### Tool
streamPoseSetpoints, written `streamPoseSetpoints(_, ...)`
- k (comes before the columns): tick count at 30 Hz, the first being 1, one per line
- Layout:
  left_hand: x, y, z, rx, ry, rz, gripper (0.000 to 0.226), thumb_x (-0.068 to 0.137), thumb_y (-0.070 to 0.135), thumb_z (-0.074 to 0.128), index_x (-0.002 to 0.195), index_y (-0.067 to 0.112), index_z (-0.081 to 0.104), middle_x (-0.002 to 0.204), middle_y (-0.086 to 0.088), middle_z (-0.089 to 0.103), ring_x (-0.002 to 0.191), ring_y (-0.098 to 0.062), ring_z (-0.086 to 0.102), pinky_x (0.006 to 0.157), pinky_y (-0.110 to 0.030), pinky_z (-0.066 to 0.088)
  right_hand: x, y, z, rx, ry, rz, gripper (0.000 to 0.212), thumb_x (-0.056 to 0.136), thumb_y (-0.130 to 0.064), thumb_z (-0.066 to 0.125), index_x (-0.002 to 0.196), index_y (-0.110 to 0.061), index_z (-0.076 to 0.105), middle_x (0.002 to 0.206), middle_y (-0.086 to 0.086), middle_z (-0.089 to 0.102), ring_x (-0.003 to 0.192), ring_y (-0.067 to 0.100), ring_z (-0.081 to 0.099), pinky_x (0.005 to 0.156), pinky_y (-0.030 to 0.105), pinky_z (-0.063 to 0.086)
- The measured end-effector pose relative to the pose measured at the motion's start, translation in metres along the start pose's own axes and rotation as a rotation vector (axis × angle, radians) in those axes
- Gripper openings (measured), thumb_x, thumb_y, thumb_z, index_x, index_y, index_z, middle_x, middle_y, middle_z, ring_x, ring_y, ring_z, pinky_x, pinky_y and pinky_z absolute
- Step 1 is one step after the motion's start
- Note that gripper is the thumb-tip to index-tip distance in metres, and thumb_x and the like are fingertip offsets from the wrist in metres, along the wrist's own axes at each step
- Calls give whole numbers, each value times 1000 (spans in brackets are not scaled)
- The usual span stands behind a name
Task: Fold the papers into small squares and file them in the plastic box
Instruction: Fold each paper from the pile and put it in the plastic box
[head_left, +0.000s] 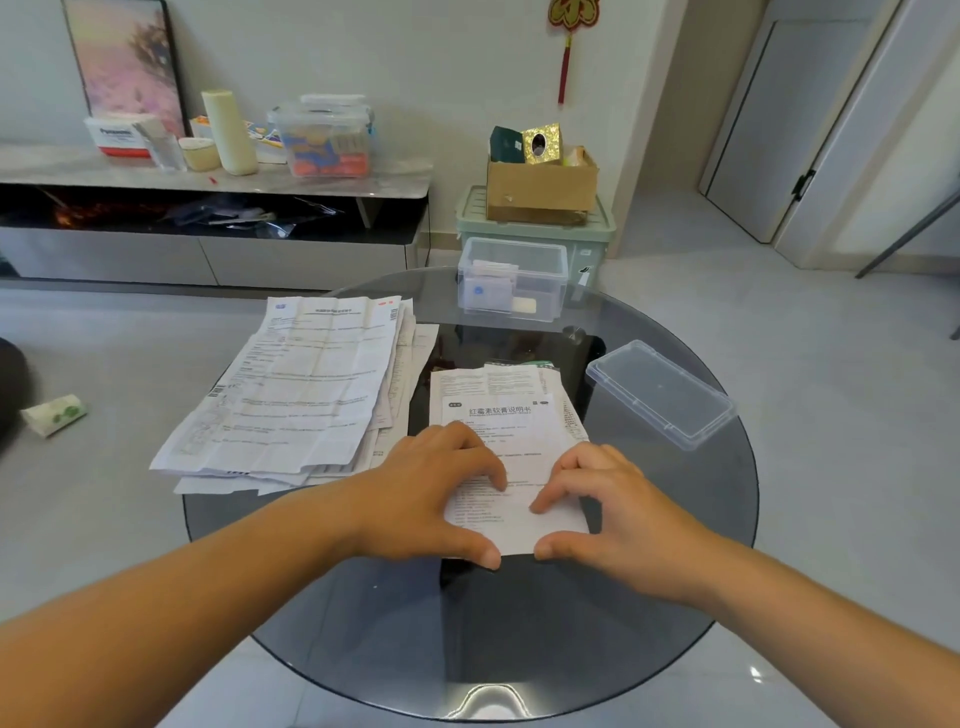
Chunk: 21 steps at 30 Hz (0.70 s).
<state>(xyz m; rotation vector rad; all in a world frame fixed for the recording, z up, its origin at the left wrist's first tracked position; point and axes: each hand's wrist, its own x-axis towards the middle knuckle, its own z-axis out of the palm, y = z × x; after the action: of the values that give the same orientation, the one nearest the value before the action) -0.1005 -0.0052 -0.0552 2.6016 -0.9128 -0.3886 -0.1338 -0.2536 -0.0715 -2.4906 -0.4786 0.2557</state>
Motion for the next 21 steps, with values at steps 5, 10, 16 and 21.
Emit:
streamPoseSetpoints(5,3,0,-1,-33,-13,-10,56,78,65,73,124,43,51,129,19,33,118,-6,25,107,-26,29,3,1,0,24,13,-10,23,78,-53,77,98,-46,67,114,-26,46,122,4,35,106,29,38)
streamPoseSetpoints(10,2,2,-1,-22,6,-19,52,80,67,69,122,42,52,128,17,36,120,-7,30,110,-34,32,7,0,1,84,77,-25,13,79,-48,78,84,-51,66,106,-24,54,115,1,44,99,30,43)
streamPoseSetpoints(16,-8,8,-15,-17,22,1,65,77,65,73,129,36,48,125,19,46,112,-1,41,96,-16,42,11,-8,-6,264,135,31,6,83,-36,78,83,-37,73,96,-18,64,95,4,59,82,26,50)
streamPoseSetpoints(21,-13,10,-15,-160,157,-50,18,94,48,63,104,33,66,98,22,63,93,6,56,72,-11,46,8,-18,-14,368,127,56,7,88,-36,72,88,-29,70,93,-22,68,90,-3,59,73,18,47)
